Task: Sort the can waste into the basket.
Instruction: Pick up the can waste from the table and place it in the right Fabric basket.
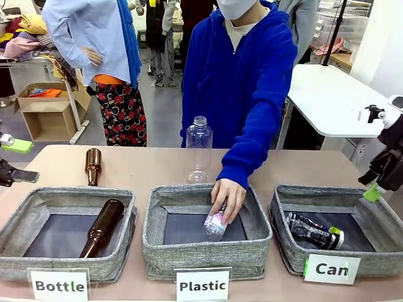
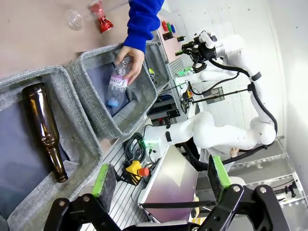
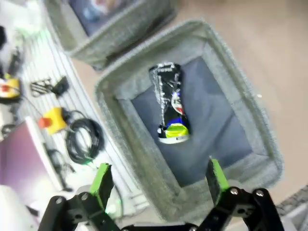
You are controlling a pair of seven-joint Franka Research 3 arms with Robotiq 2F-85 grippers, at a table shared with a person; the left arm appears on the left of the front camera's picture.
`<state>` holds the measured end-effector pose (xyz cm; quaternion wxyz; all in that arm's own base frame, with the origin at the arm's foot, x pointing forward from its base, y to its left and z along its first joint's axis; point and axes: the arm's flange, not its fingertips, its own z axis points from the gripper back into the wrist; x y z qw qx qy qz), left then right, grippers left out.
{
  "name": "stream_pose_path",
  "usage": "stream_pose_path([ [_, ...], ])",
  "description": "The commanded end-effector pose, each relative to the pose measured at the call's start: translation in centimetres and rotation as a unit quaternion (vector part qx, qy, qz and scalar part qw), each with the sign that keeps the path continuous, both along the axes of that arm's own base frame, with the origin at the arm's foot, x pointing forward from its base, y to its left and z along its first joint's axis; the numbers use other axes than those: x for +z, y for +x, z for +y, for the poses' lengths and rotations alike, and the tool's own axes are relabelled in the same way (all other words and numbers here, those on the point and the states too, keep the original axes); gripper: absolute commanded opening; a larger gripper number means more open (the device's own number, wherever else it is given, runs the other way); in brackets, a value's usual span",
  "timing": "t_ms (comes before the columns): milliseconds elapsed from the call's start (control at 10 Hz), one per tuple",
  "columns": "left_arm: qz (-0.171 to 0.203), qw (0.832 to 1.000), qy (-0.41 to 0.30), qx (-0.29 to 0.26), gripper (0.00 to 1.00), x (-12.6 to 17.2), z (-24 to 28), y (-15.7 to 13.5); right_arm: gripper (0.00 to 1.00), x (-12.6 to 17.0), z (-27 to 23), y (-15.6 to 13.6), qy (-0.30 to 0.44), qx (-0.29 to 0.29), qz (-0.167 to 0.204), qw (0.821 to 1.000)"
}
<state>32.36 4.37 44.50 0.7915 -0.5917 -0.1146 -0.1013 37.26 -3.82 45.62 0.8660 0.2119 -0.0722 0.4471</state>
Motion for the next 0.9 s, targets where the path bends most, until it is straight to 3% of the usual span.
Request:
stream_pose_path([
  [0,-0.002,1.000,-0.003,-0.005,1.00,-0.1,0.1,-0.3,1.00,0.9,-1.4,0.0,0.134,-0.062,0.075,0.986],
  [100,-0.002,1.000,-0.003,-0.005,1.00,-0.1,0.1,-0.3,1.00,1.3,-2.2,0.1,0.204,-0.094,0.107,0.969],
  [200,-0.002,1.000,-0.003,-0.005,1.00,-0.1,0.1,-0.3,1.00,2.0,-3.4,0.1,0.318,-0.128,0.157,0.926],
  [300,-0.002,1.000,-0.003,-0.005,1.00,-0.1,0.1,-0.3,1.00,2.1,-4.4,0.8,0.394,-0.190,0.183,0.880],
  [400,-0.002,1.000,-0.003,-0.005,1.00,-0.1,0.1,-0.3,1.00,1.8,-4.9,1.0,0.420,-0.203,0.190,0.864],
  [800,-0.002,1.000,-0.003,-0.005,1.00,-0.1,0.1,-0.3,1.00,1.2,-5.7,1.5,0.449,-0.220,0.203,0.842],
])
